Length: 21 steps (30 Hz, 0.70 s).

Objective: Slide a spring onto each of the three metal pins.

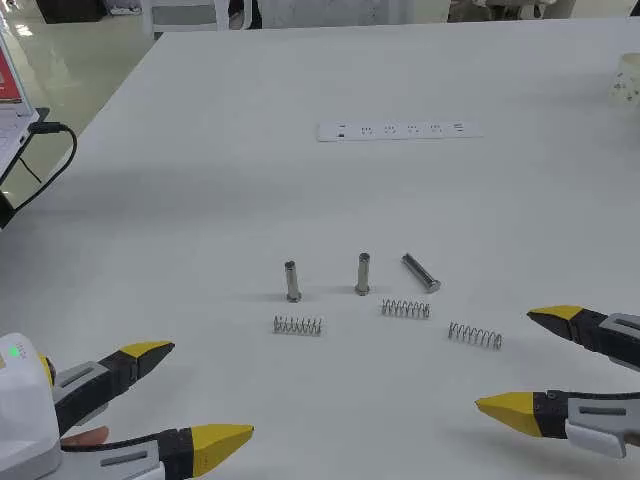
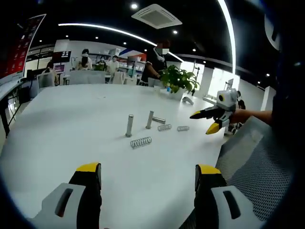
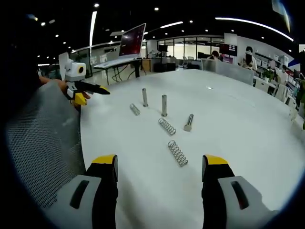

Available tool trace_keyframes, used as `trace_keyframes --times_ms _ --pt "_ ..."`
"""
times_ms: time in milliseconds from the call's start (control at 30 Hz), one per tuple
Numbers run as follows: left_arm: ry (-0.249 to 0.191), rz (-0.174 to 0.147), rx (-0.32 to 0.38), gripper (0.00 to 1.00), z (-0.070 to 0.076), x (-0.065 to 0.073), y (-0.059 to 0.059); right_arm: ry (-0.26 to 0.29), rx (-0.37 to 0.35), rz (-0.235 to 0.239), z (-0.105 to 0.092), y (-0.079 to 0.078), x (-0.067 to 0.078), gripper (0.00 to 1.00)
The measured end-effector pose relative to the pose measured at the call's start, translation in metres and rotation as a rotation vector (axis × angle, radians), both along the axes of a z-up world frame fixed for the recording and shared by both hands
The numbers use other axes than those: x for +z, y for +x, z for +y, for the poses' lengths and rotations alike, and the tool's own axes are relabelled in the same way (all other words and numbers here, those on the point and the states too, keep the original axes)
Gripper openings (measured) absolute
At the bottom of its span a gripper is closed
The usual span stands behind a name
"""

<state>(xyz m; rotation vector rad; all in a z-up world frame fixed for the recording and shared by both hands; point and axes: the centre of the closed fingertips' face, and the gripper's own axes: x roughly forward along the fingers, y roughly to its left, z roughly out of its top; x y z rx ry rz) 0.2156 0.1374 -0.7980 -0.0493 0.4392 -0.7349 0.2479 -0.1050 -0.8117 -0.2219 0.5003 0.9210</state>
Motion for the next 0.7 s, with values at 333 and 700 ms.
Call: trace_keyframes --times_ms 333,700 --pt "-0.002 0.001 -0.005 0.77 -0.0008 -0.0005 -0.0003 0.001 -0.004 0.001 -0.0008 -0.0005 -0.0001 0.71" --pt "-0.004 0.004 -0.009 0.77 -0.0015 -0.0008 -0.0003 -0.004 -0.003 0.006 -0.0014 -0.0011 -0.0022 0.71"
